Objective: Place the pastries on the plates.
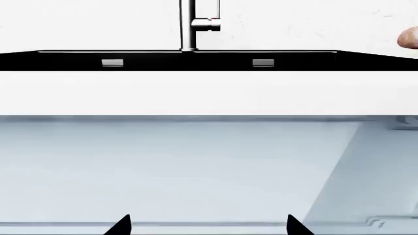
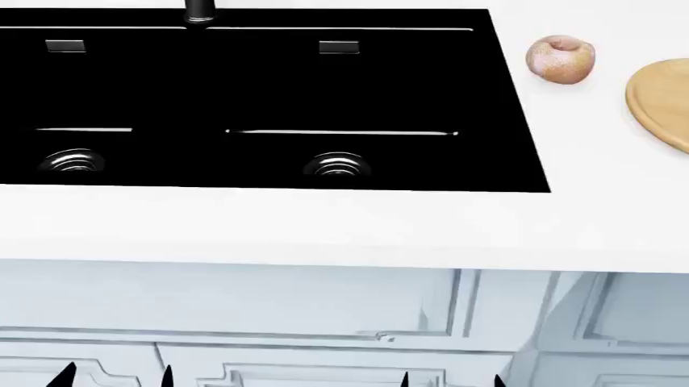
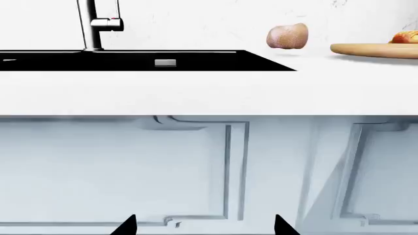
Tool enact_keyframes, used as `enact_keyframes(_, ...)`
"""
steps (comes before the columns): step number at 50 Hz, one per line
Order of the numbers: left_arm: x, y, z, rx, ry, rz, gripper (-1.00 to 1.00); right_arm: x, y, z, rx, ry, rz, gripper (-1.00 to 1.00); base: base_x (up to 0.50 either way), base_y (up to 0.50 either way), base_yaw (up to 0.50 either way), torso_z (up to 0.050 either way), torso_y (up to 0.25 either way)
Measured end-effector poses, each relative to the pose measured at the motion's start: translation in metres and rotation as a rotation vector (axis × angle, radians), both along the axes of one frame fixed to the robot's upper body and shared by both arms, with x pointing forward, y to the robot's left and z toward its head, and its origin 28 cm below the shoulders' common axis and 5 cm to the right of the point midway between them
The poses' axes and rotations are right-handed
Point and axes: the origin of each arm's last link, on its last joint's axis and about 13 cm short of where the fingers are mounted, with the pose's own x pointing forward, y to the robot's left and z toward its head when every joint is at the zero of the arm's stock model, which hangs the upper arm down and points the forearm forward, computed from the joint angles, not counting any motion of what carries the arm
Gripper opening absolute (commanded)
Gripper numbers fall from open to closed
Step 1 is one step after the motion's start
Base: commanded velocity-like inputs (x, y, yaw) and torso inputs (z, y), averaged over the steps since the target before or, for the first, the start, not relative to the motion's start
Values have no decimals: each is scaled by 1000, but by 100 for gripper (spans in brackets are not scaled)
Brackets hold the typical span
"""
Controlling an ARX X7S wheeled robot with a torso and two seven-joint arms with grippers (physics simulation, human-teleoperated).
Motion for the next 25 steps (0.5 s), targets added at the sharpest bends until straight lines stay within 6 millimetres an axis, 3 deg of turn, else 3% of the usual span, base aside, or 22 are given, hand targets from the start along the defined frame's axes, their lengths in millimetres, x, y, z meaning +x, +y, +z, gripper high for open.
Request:
enact_keyframes(10, 2, -1, 0, 0, 4, -1, 100, -1, 0, 0, 1, -6, -3, 100, 0, -12, 0, 0, 0)
enact_keyframes(14, 2, 0, 0, 2, 5, 0, 100, -2, 1, 0, 2, -7, -2, 100, 0, -500, 0, 0, 0)
enact_keyframes(19, 3, -1, -1, -1, 8, -4, 100, -2, 0, 0, -6, -8, -4, 100, 0, -55, 0, 0, 0)
enact_keyframes(25, 3, 0, -1, 2, 10, -2, 100, -2, 2, 0, -7, -7, 0, 100, 0, -500, 0, 0, 0)
